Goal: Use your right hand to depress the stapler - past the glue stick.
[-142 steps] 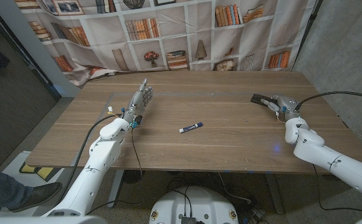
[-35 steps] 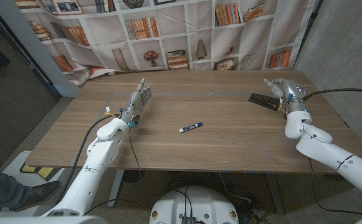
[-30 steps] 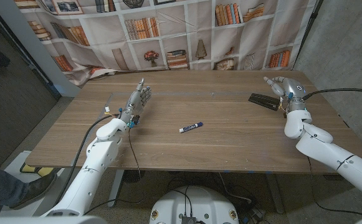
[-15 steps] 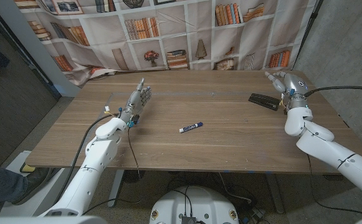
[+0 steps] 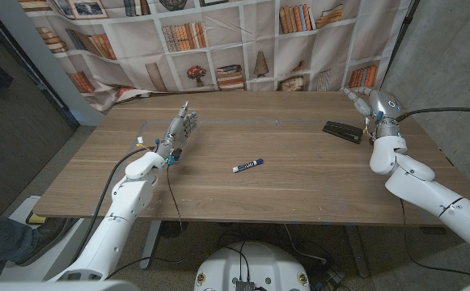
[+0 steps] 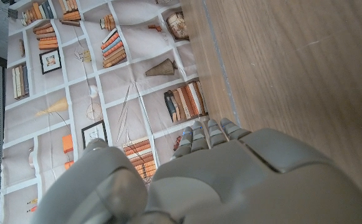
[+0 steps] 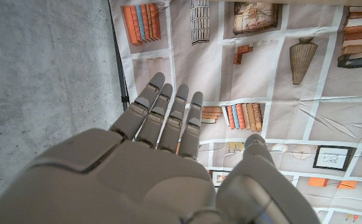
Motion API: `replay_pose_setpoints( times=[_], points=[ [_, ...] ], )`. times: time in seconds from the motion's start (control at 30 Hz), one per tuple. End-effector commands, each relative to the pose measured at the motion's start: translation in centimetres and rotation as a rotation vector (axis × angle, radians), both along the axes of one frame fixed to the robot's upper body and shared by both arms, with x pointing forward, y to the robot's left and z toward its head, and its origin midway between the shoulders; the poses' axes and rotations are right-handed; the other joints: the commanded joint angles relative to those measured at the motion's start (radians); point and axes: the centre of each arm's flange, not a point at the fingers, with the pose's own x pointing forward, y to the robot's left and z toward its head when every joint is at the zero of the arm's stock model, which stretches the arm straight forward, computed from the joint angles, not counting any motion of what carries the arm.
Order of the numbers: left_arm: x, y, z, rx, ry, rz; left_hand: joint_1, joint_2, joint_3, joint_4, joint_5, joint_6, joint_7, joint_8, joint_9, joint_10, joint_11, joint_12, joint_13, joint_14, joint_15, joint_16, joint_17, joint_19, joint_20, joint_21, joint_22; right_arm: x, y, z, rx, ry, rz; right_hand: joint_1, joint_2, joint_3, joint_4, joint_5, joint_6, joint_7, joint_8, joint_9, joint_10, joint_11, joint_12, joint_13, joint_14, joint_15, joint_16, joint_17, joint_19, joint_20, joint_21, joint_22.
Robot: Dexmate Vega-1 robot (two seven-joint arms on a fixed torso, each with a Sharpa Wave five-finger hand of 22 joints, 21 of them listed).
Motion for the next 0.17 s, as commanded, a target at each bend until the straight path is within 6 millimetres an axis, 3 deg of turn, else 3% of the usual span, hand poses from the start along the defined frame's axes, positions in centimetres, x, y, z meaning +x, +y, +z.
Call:
replay_pose_setpoints(
  times=[0.03,0.17],
  points=[
    [-0.21,0.55,0.01,-0.008,-0.014,0.013,0.007,0.005,-0.005,0.004,-0.003,0.006,0.002,-0.003,0.004,0.005,-0.001,-0.005,0.001,0.004,-0.001,0.000,0.003,-0.003,0.007,-0.002,0.002,-0.11,0.50,0.00,0.001,-0.019,0.009,-0.001,-0.005,-0.001,0.002,0.002,0.004,0.005,0.003,0.003,0.002,-0.001,0.007,0.002,-0.001,-0.005,0.006,0.001,-0.004,-0.032,-0.003,0.003],
    [-0.18,0.57,0.05,-0.008,-0.017,0.010,0.007,0.005,-0.006,0.004,-0.003,0.005,0.002,-0.003,0.004,0.005,-0.001,-0.005,0.001,0.004,-0.002,0.000,0.003,-0.003,0.007,-0.002,0.002,-0.15,0.65,-0.01,0.003,-0.021,0.011,-0.001,-0.004,-0.001,0.002,0.002,0.005,0.005,0.003,0.003,0.003,-0.001,0.008,0.002,0.002,-0.006,0.007,0.001,-0.003,-0.033,-0.003,0.003]
  ],
)
